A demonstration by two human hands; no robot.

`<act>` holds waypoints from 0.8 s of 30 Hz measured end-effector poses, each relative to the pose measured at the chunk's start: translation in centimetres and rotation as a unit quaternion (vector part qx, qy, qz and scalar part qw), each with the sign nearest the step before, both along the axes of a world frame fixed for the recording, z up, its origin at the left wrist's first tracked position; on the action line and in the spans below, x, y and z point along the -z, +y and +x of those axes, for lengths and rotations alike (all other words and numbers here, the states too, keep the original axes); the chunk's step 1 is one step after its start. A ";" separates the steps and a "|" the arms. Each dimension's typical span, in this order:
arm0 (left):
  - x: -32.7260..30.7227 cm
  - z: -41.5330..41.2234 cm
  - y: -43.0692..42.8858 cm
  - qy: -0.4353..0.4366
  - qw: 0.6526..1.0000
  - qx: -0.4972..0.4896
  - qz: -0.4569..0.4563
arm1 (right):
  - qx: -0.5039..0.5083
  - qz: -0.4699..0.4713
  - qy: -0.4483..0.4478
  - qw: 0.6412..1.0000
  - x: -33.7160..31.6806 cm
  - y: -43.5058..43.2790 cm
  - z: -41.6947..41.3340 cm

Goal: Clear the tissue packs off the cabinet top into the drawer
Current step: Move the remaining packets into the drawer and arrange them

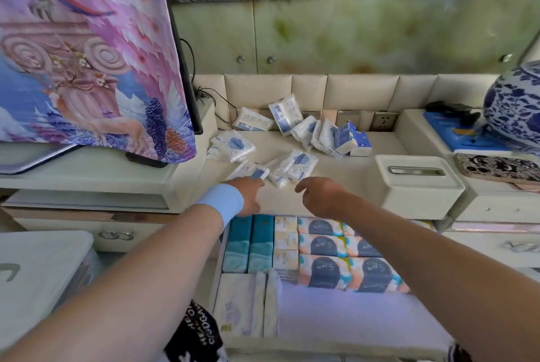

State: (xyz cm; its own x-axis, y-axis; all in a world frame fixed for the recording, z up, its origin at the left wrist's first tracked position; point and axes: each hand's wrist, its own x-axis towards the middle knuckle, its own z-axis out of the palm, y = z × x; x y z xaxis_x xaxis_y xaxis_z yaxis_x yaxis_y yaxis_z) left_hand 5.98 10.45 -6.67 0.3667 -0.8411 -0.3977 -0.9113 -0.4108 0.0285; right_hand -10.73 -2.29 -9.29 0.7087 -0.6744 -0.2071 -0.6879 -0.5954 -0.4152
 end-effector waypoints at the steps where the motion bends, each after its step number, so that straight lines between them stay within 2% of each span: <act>1: -0.1 0.8 -0.5 -0.003 1.000 -0.011 -0.002 | -0.016 -0.027 0.028 0.999 -0.6 -1.1 0.4; 5: 1.8 3.6 -1.8 0.042 0.993 -0.110 -0.020 | -0.093 -0.151 0.152 0.972 -1.2 -4.0 1.8; 7: 2.9 4.7 -2.6 0.038 0.989 -0.140 -0.012 | -0.109 -0.188 0.173 0.961 -0.7 -5.2 2.9; 11: 4.3 6.7 -4.0 0.033 0.981 -0.190 -0.037 | -0.089 -0.174 0.140 0.971 1.1 -7.2 5.9; 14: 5.0 8.3 -4.4 0.029 0.975 -0.217 -0.050 | -0.082 -0.156 0.170 0.970 3.2 -7.8 7.4; 16: 5.5 9.1 -4.3 0.026 0.974 -0.222 -0.034 | -0.095 -0.178 0.186 0.962 4.3 -8.0 7.9; 20: 6.7 9.2 -4.4 0.045 0.977 -0.209 -0.020 | -0.113 -0.235 0.143 0.955 3.7 -9.1 8.6; 24: 6.7 7.7 -5.5 0.002 0.989 -0.147 0.006 | -0.008 -0.155 0.042 0.987 0.3 -10.4 9.5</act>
State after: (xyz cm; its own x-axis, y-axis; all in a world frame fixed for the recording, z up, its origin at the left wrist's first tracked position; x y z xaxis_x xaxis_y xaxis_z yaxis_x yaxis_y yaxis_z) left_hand 13.70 4.98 -13.33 0.5931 -0.6935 -0.4091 -0.7522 -0.6585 0.0257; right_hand -1.23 -12.65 -9.55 0.7092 -0.7032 -0.0513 -0.7013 -0.6961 -0.1535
